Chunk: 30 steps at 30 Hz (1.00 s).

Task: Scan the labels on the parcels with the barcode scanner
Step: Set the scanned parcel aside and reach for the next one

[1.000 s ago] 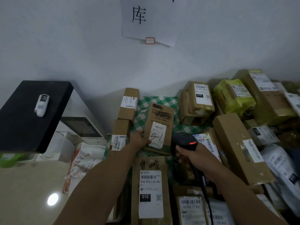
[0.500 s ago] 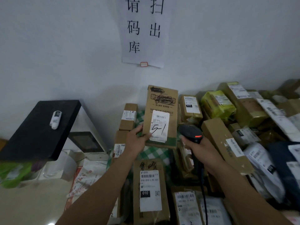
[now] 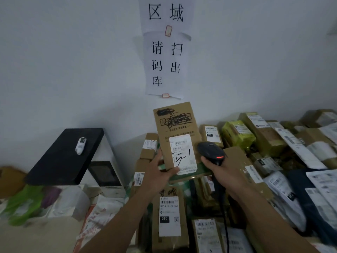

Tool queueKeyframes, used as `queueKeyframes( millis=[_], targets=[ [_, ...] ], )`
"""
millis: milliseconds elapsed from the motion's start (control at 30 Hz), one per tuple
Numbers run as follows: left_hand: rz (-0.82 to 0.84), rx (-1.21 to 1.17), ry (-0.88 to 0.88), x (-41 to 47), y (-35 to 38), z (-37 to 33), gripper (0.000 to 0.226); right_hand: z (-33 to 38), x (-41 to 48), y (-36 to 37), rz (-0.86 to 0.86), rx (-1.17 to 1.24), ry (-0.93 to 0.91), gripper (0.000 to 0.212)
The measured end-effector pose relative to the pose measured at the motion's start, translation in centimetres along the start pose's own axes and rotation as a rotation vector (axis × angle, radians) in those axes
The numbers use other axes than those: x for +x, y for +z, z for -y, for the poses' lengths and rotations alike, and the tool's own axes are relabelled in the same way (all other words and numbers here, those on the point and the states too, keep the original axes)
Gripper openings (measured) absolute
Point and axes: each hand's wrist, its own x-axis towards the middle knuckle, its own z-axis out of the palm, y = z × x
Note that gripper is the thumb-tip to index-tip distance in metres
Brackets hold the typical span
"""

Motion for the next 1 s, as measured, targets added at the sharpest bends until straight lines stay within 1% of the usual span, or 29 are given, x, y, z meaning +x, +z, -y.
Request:
queueKeyframes(
  millis=[67, 100, 200, 233, 300, 400, 533, 633, 767, 900, 1000],
  targets=[
    [-0.014, -0.008, 0.01, -0.2, -0.3, -0.1, 0.077, 0.2, -0.4, 0.3, 0.017, -0.02, -0.007, 0.029],
    [-0.022, -0.012, 0.019, -0.1, -0.4, 0.1, 0.075, 0.4, -0.6, 0.5, 0.019, -0.051, -0.017, 0.032],
    [-0.067, -0.04, 0.035, 0.3, -0.4, 0.8, 0.063, 0.9, -1.0, 1.1, 0.034, -0.136, -0.064, 0.042],
    [-0.086, -0.056, 0.027, 0.4, -0.4, 1.1, 0.062, 1.1, -1.1, 1.4, 0.053, -0.152, -0.07, 0.041],
    [-0.113, -0.058, 0.019, 0.5, -0.3, 1.5, 0.067, 1.5, -1.5, 1.8, 0.104, -0.186, -0.054, 0.035],
    [-0.145, -0.004, 0.071, 0.7, -0.3, 2.0, 0.069, 1.8, -1.6, 2.6, 0.161, -0.236, -0.015, 0.028],
    [-0.149, 0.046, 0.085, 0.9, -0.3, 2.1, 0.072, 1.8, -1.5, 3.7, 0.197, -0.267, 0.021, 0.02],
    [-0.143, 0.076, 0.104, 1.2, -0.4, 2.5, 0.071, 1.8, -1.3, 4.2, 0.189, -0.264, 0.034, 0.017],
    [-0.142, 0.096, 0.1, 1.6, -0.4, 3.0, 0.073, 1.9, -1.2, 4.5, 0.198, -0.278, 0.049, 0.015],
    [-0.146, 0.078, 0.11, 1.6, -0.5, 3.0, 0.066, 2.0, -1.1, 4.7, 0.221, -0.275, 0.048, 0.017],
    [-0.15, 0.061, 0.111, 2.0, -0.5, 3.8, 0.066, 1.8, -0.7, 4.7, 0.227, -0.265, 0.061, 0.018]
  ],
)
